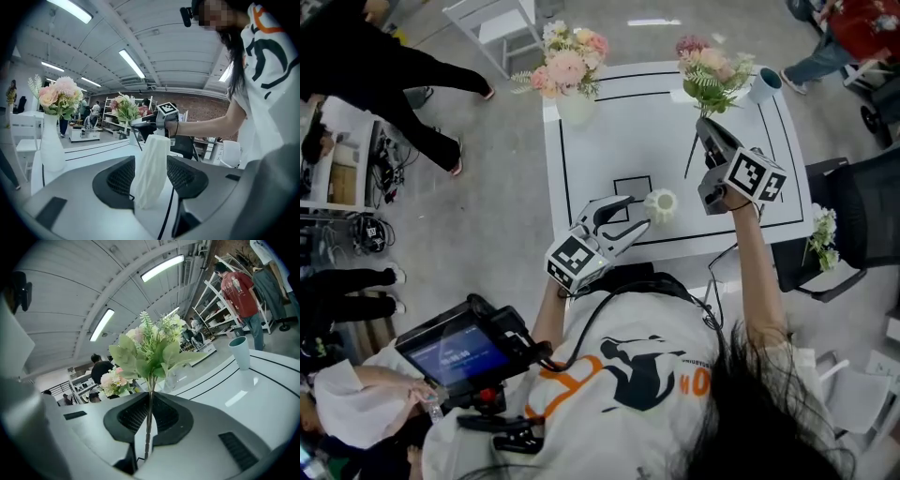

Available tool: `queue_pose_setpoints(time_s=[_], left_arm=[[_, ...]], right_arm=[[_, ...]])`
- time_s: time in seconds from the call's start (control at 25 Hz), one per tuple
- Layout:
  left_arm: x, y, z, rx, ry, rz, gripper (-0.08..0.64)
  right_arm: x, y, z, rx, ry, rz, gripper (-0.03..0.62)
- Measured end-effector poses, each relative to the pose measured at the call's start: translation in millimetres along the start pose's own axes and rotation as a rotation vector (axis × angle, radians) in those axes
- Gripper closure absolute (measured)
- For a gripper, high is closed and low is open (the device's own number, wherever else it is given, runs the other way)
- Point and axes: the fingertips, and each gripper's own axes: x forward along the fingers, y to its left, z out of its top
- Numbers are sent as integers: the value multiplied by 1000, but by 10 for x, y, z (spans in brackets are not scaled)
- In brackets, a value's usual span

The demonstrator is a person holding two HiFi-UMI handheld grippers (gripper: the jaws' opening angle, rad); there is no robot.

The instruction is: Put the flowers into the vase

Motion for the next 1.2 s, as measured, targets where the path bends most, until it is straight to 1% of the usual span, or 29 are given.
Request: queue_pose_setpoints(time_s=[0.12, 0.2, 0.4, 0.56, 0.6, 0.72, 0.76, 0.84, 0.96, 1.2], left_arm=[[2, -130, 60, 12, -24, 16, 328], [22, -189, 83, 18, -31, 20, 319], [81, -227, 152, 49, -50, 48, 302], [125, -278, 186, 81, -46, 42, 301], [138, -283, 197, 90, -46, 41, 286], [183, -279, 227, 116, -42, 32, 256], [207, -277, 228, 119, -37, 26, 256], [264, -269, 212, 126, -23, 14, 256], [334, -266, 207, 139, -13, 6, 256], [392, -264, 247, 138, -33, 9, 256]], right_arm=[[-226, 132, 69, -16, -26, 26, 560], [-327, 258, 118, -23, -43, 54, 560], [-505, 680, 280, -58, -103, 158, 560], [-643, 944, 336, -63, -123, 244, 560], [-670, 997, 344, -61, -124, 263, 560], [-742, 1155, 409, -80, -135, 281, 560], [-758, 1214, 426, -91, -137, 291, 560], [-773, 1333, 420, -109, -135, 324, 560], [-773, 1462, 348, -108, -139, 386, 560], [-783, 1633, 144, -156, -139, 441, 560]])
